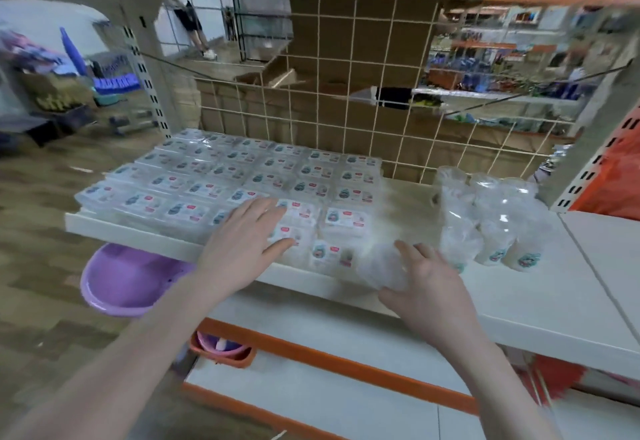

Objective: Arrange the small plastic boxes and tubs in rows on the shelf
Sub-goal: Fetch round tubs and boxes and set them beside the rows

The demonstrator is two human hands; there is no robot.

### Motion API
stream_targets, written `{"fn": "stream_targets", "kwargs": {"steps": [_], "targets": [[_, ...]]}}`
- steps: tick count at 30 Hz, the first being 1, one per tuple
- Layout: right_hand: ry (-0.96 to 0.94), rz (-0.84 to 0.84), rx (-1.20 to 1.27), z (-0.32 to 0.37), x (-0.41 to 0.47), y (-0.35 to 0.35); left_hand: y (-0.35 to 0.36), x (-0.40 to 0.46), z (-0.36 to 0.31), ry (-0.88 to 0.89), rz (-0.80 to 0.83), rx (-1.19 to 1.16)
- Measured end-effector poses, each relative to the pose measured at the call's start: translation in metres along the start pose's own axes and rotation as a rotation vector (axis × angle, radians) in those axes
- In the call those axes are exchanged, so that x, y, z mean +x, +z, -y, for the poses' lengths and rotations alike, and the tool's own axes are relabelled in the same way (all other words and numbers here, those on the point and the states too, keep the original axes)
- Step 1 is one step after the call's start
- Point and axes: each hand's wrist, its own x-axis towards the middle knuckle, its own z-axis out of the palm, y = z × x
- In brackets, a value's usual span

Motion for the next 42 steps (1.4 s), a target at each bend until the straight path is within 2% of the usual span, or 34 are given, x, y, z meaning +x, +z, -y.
{"fn": "stream_targets", "kwargs": {"steps": [4, 8, 12, 22, 25, 30, 35, 38, 42], "targets": [[0.017, -0.006, -0.044, 0.046, 0.019, 0.019, 0.007, 0.007, 0.048, 0.032, 0.003, -0.049], [0.044, 0.066, -0.123, 0.074, 0.031, 0.033, 0.022, 0.019, 0.075, 0.066, 0.05, -0.071], [0.103, 0.095, -0.159, 0.083, 0.034, 0.038, 0.036, 0.027, 0.083, 0.098, 0.093, -0.087], [0.123, 0.128, -0.253, 0.093, 0.046, 0.037, 0.045, 0.025, 0.086, 0.107, 0.028, -0.11], [0.161, 0.096, -0.034, 0.091, 0.047, 0.023, 0.047, 0.024, 0.087, 0.118, 0.018, -0.1], [0.204, -0.082, 0.41, 0.078, 0.047, 0.006, 0.048, 0.024, 0.088, 0.117, 0.028, -0.097], [0.244, -0.083, 0.896, 0.067, 0.036, 0.021, 0.045, 0.024, 0.086, 0.117, 0.031, -0.11], [0.27, -0.166, 1.032, 0.059, 0.022, 0.037, 0.046, 0.024, 0.087, 0.119, 0.029, -0.093], [0.278, -0.225, 1.011, 0.046, 0.008, 0.045, 0.047, 0.024, 0.088, 0.114, 0.017, -0.096]]}}
